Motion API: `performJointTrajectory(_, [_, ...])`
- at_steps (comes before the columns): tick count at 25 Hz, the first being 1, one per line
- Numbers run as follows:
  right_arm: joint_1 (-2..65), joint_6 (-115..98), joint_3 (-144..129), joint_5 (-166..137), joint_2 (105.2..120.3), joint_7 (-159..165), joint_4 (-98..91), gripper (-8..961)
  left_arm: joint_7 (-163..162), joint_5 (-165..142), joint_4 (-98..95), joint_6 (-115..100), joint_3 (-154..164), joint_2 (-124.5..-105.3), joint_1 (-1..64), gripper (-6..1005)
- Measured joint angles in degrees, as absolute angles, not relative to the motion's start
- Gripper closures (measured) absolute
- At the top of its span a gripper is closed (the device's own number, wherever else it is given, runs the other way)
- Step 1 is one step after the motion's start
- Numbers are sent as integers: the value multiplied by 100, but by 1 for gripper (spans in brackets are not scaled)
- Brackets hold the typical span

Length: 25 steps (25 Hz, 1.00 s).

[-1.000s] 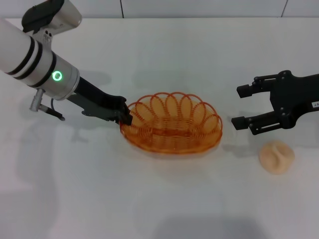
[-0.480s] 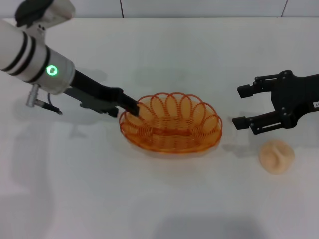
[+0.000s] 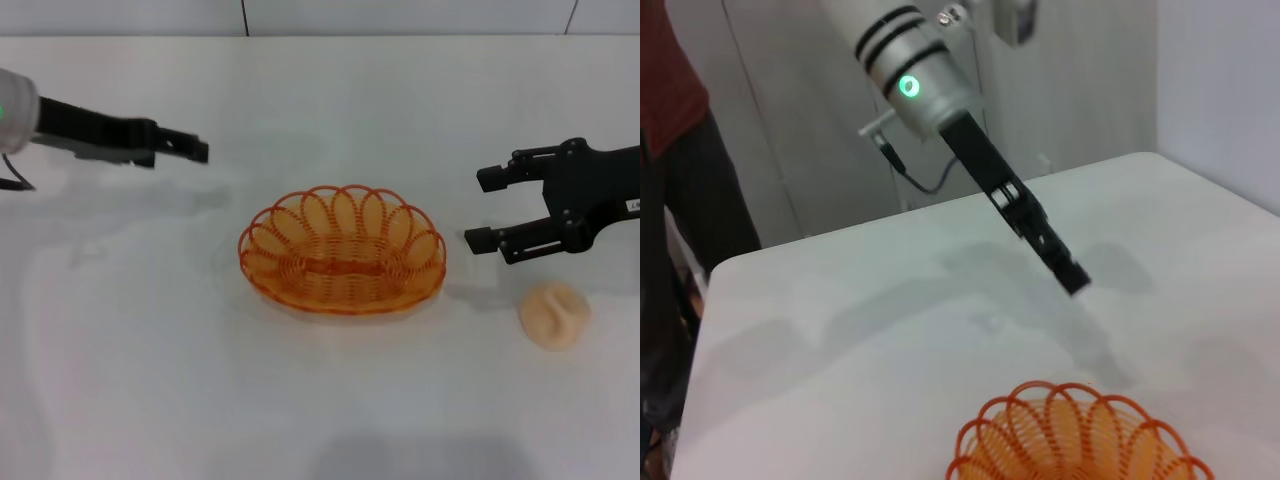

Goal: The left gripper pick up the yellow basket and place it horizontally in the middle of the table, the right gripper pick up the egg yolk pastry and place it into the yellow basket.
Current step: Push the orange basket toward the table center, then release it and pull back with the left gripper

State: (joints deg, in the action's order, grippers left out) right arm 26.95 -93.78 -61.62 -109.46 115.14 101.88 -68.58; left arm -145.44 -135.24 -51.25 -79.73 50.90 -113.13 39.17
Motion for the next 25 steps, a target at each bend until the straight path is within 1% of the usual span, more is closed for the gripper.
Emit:
performJointTrajectory(6, [2692, -9200, -6168, -11033, 11511, 10393, -6843, 150, -13105, -12684, -5271, -8078, 4440, -11310, 3640, 107])
performJointTrajectory(9, [2692, -9092, -6168, -11242, 11507, 10570, -6870, 150, -12346, -12210, -5330, -8428, 4371, -11259, 3538, 107])
performJointTrajectory(19, [2815, -8982, -6233, -11772, 11518, 11080, -7025, 151, -10871, -12130, -5815, -10302, 4437, -11216, 3458, 108])
performJointTrajectory(25, [2816, -8981, -6449, -12091, 11525, 11478, -7286, 152, -10510, -12231, -5846, -10718, 4437, -11189, 3395, 109])
